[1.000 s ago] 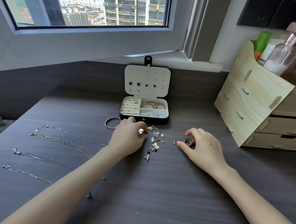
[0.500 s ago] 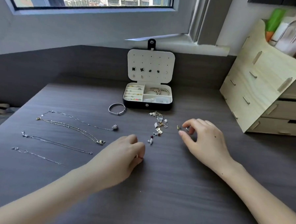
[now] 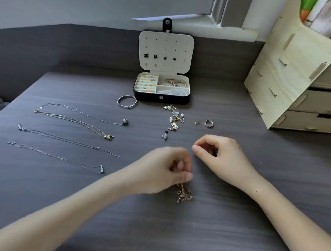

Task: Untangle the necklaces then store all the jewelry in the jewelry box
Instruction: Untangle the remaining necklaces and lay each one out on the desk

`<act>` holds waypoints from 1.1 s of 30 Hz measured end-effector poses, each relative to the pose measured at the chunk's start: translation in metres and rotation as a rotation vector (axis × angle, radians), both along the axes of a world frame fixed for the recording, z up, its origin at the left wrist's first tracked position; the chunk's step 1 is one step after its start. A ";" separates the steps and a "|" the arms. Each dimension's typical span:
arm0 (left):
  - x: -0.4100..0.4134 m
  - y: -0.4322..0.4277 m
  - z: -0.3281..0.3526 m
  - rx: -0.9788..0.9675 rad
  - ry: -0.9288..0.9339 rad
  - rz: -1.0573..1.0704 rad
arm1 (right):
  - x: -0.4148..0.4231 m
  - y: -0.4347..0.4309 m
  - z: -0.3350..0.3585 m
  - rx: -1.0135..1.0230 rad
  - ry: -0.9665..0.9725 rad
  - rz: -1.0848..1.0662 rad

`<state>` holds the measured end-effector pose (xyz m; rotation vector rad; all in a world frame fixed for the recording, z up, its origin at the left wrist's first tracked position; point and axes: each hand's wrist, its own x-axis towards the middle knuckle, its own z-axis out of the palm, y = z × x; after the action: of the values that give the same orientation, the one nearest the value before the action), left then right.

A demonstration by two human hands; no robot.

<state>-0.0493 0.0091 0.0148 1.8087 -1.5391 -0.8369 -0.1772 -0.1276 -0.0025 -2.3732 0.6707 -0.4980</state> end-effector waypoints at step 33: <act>0.013 0.022 -0.020 -0.178 -0.255 0.238 | -0.009 0.029 0.016 -0.216 0.236 0.111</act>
<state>-0.0361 0.0312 -0.0053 1.9725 -1.4597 -0.3570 -0.1866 -0.0987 0.0139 -2.6846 0.6093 -0.2552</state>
